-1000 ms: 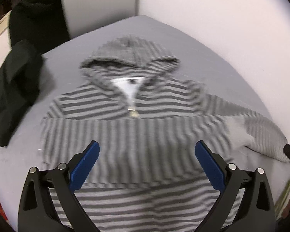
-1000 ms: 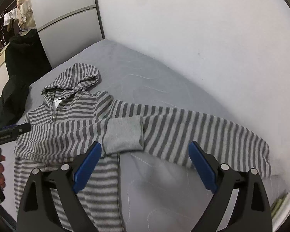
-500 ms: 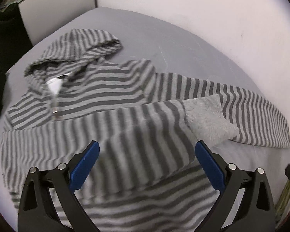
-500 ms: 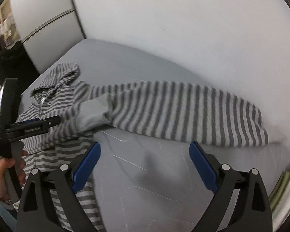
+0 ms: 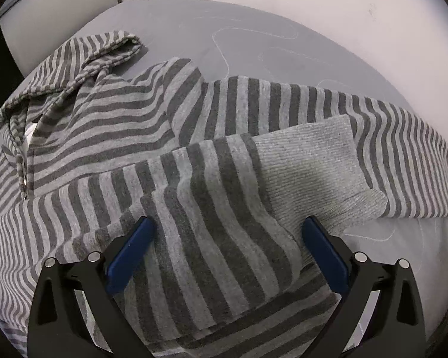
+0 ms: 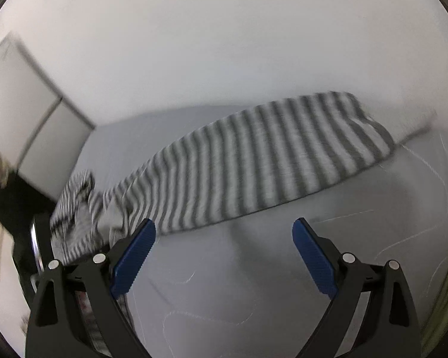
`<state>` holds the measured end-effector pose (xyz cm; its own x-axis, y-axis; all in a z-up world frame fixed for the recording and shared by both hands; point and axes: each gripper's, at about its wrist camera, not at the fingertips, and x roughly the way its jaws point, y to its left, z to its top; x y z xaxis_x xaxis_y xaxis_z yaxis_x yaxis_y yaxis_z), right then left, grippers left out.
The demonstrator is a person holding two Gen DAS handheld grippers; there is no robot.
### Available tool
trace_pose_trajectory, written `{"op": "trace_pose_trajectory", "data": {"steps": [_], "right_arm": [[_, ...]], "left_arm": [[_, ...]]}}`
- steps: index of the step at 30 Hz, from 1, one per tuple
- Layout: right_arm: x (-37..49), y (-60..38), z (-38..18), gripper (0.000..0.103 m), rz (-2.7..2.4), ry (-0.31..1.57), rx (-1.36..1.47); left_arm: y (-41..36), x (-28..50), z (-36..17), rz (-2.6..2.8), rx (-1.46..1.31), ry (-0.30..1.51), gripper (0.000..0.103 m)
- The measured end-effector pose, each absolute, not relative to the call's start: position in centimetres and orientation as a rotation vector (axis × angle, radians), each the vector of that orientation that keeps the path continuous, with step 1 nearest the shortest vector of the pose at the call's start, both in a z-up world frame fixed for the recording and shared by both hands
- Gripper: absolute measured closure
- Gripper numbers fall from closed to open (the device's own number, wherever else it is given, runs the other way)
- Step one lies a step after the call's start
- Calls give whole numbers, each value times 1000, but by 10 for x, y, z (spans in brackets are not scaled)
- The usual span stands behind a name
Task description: Fold large clothes
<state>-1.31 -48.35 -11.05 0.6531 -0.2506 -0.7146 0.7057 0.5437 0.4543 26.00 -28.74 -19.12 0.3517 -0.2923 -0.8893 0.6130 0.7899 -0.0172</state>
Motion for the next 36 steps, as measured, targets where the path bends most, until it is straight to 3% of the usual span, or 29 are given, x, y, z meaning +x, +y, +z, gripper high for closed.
{"op": "trace_pose_trajectory", "data": {"steps": [17,19,20,22,24,27,36], "right_arm": [[-27,-571,-139,12,-868,552,1020],[-26,-576,-140,17,-884,553,1010],[-26,-578,-140,28,-905,561,998],[-27,-581,-140,53,-942,575,981],[-38,-587,-144,86,-956,552,1012],[-52,-594,-152,95,-909,488,1091],[-12,-548,-83,97,-813,416,858]], "left_arm": [[-293,254,-191,-590,371,1056,5],[-293,254,-191,-589,368,1057,5],[-293,255,-191,-588,369,1057,5],[-293,254,-192,-587,372,1054,5],[-294,254,-192,-584,374,1051,5],[-294,252,-192,-582,377,1046,5],[-291,242,-188,-551,362,1012,5]]}}
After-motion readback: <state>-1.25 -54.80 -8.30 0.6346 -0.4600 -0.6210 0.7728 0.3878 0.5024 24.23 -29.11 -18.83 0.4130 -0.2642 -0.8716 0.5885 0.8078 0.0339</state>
